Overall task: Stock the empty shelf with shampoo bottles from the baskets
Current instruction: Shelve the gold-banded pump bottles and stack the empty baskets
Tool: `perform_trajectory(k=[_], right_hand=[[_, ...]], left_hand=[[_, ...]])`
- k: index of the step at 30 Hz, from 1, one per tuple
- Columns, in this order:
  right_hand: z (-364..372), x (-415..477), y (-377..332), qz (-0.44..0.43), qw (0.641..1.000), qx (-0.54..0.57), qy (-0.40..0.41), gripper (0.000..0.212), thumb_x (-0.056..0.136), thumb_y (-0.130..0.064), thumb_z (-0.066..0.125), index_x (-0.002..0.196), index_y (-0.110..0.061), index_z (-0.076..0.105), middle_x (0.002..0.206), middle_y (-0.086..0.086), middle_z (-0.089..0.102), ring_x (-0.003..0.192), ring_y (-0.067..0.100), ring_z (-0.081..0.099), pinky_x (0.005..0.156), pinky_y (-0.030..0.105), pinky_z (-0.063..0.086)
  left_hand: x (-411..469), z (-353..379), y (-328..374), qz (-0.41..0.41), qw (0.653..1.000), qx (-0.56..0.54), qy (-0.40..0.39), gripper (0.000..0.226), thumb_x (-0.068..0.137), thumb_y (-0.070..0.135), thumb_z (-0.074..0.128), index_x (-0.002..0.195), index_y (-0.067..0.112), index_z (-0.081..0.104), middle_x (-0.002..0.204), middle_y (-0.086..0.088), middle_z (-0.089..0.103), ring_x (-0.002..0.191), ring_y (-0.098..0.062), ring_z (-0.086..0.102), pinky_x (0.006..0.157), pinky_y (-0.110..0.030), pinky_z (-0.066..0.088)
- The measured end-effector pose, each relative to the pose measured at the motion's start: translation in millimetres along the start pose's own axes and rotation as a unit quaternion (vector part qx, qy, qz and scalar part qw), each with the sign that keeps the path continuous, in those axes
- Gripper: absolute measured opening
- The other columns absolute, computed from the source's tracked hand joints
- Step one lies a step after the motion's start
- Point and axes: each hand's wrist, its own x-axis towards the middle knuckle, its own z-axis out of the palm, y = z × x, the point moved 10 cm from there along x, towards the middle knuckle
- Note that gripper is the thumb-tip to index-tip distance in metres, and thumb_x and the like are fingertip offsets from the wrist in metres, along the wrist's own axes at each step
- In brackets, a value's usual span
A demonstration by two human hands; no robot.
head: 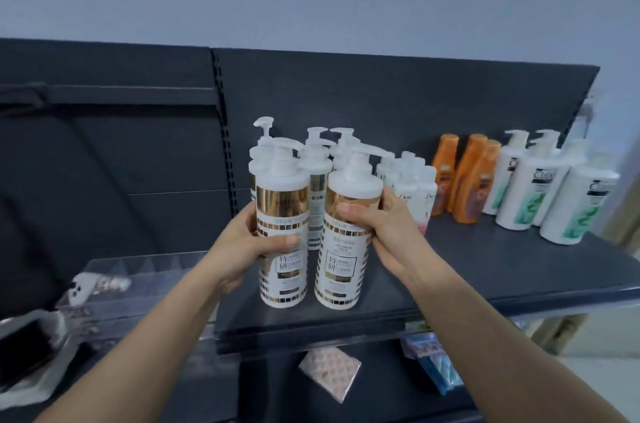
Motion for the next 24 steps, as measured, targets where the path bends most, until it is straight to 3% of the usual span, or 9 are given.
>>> perform_trajectory(k=[6,11,18,24], right_hand=[[7,32,24,0.035,0.998,-0.032,-0.034,0.062,0.062,0.0,0.082,0.118,-0.017,0.063,0.108,0.005,0.076,0.105,0.021,0.07,0.099,0.042,0.051],[16,50,43,0.054,0.997,-0.035,-0.051,0.071,0.058,0.0,0.084,0.123,-0.019,0.062,0.112,0.004,0.074,0.11,0.02,0.068,0.097,0.036,0.051],[19,77,64,0.071,0.994,-0.05,-0.058,0.068,0.068,0.009,0.079,0.127,-0.018,0.059,0.116,0.005,0.073,0.115,0.022,0.065,0.1,0.037,0.05],[23,90,71,0.06,0.993,-0.059,-0.08,0.063,0.075,0.012,0.073,0.127,-0.019,0.057,0.118,0.006,0.072,0.113,0.019,0.067,0.089,0.028,0.055]], left_hand=[[19,-24,-23,-0.015,0.999,0.014,0.037,0.068,0.056,0.006,0.086,0.117,0.015,0.057,0.104,-0.006,0.074,0.099,-0.024,0.07,0.083,-0.039,0.055],[37,-40,-42,-0.023,0.999,-0.005,0.048,0.077,0.053,0.011,0.088,0.123,0.015,0.056,0.11,-0.008,0.072,0.102,-0.025,0.069,0.089,-0.043,0.054],[58,-51,-55,-0.027,0.999,-0.01,0.033,0.074,0.055,0.002,0.082,0.122,0.014,0.055,0.109,-0.007,0.072,0.103,-0.024,0.068,0.08,-0.031,0.056],[69,-58,-67,-0.034,0.999,0.01,0.027,0.078,0.044,0.019,0.093,0.115,0.023,0.061,0.116,-0.009,0.069,0.11,-0.028,0.065,0.095,-0.045,0.051]])
